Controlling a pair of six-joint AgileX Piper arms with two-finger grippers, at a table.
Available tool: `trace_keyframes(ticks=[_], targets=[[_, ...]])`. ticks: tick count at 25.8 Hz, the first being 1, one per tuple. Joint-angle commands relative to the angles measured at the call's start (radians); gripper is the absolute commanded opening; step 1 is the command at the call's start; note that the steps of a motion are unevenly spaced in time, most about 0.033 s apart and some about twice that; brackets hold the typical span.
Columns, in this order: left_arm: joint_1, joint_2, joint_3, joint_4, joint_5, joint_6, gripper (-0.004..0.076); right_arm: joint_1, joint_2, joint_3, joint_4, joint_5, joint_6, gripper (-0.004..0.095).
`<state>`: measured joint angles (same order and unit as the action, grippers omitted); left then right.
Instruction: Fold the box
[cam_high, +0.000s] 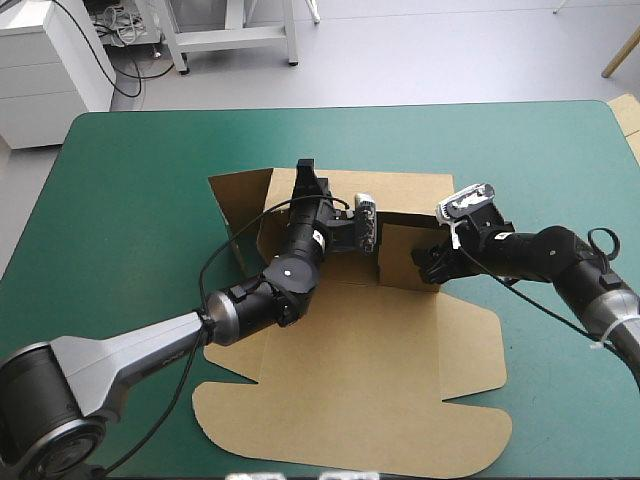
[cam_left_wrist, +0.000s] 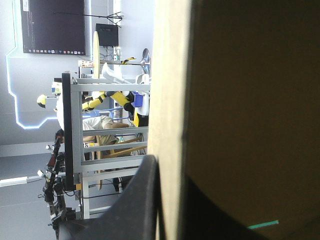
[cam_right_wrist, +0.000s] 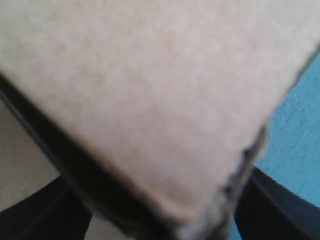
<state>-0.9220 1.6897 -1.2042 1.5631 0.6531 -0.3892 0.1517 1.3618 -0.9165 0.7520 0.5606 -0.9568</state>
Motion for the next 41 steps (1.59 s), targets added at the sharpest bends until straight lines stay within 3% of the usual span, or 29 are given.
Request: trace_keyframes(ticks=[1,7,11,14,21,25,28,30,34,41], targets=[[-0.008,-0.036,-0.02,-0.013,0.037,0.021,-0.0008,0.006,-0.026,-0.025,-0.004,-0.048,0.021,0.0645],[-0.008,-0.036,-0.02,-0.086,0.051,0.121,-0.0008,0.006,-0.026,-0.025,-0.005,-0.115,0.083,0.0613],[-0.008,-0.036,-0.02,-0.104,0.051,0.121,-0.0008,0.006,-0.026,-0.025,-0.009,-0.136,0.111,0.0516],[-0.008,-0.036,-0.02,-0.1,0.051,0.121,-0.0008,0.006,-0.026,-0.025,-0.037,-0.138,0.119,0.0399],[-0.008,-0.036,-0.02,-0.102,0.077,0.117,-0.0008,0.006,-0.026,-0.025,-0.067,-0.129,0.143,-0.0022],[-0.008,-0.036,-0.02,-0.091,0.075,0.117,-0.0008,0.006,-0.028,-0.03,-0.086,-0.122,0.168,-0.0005],[-0.008,-0.036,-0.02,-0.091,0.057,0.117,-0.0008,0.006,-0.028,-0.099,-0.301,-0.059,0.359,-0.0005],[-0.008,-0.036,-0.02,-0.091,0.053,0.117,-0.0008,0.006,-0.028,-0.127,-0.38,-0.035,0.434,-0.0005],[-0.008,-0.036,-0.02,-0.091,0.053,0.107,-0.0008,0.009,-0.028,-0.135,-0.398,-0.017,0.481,-0.0005],[-0.008,-0.036,-0.02,-0.091,0.061,0.056,-0.0008,0.143,-0.013,-0.135,-0.58,-0.028,0.71,0.0001]])
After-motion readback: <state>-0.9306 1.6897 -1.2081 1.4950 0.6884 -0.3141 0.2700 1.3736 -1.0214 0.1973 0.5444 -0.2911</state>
